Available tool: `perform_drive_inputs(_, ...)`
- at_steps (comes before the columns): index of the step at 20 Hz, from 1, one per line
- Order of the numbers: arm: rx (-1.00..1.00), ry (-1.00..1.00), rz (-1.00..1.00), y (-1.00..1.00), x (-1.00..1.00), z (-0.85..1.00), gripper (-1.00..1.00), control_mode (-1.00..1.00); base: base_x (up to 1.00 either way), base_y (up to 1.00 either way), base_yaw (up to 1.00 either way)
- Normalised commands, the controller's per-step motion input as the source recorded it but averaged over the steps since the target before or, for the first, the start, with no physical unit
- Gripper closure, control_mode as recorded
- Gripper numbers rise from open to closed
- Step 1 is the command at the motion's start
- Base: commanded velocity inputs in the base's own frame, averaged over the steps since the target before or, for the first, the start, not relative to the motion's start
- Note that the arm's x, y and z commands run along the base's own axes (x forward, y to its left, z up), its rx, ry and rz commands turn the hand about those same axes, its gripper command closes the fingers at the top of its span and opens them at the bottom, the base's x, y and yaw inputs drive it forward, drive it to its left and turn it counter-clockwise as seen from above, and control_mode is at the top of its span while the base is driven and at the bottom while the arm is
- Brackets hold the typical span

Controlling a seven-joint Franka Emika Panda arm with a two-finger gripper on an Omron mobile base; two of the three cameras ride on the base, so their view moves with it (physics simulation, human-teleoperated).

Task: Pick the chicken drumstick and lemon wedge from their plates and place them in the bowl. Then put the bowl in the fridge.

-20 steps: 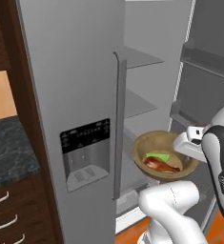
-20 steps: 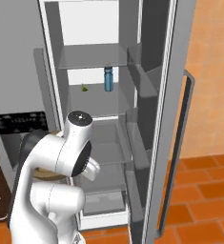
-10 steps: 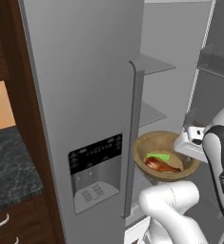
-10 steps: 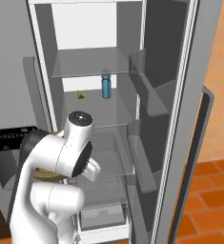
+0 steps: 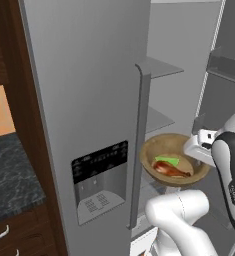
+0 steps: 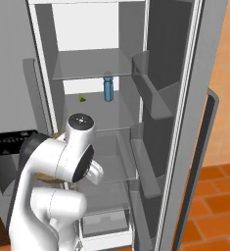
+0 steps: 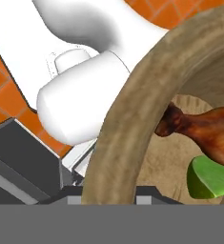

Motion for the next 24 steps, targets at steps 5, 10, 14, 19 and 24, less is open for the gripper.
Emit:
perform_drive_inputs(5, 0.00, -0.03, -0.23, -0.37, 0.59, 0.13, 1.00, -1.00, 0.00, 0.00, 0.00)
perform_drive_inputs(10, 0.00, -0.13, -0.12, -0.42, 0.35, 0.12, 1.00, -1.00, 0.00, 0.00, 0.00)
perform_drive_inputs(14, 0.00, -0.13, -0.12, 0.04, 0.53, 0.01, 1.00, -1.00, 0.00, 0.00, 0.00)
perform_drive_inputs(19, 0.02, -0.07, -0.17, 0.09, 1.00, 0.00, 1.00, -1.00, 0.00, 0.00, 0.00)
perform_drive_inputs(24, 0.15, 0.00, -0.17, 0.05, 0.78, 0.03, 1.00, -1.00, 0.00, 0.00, 0.00)
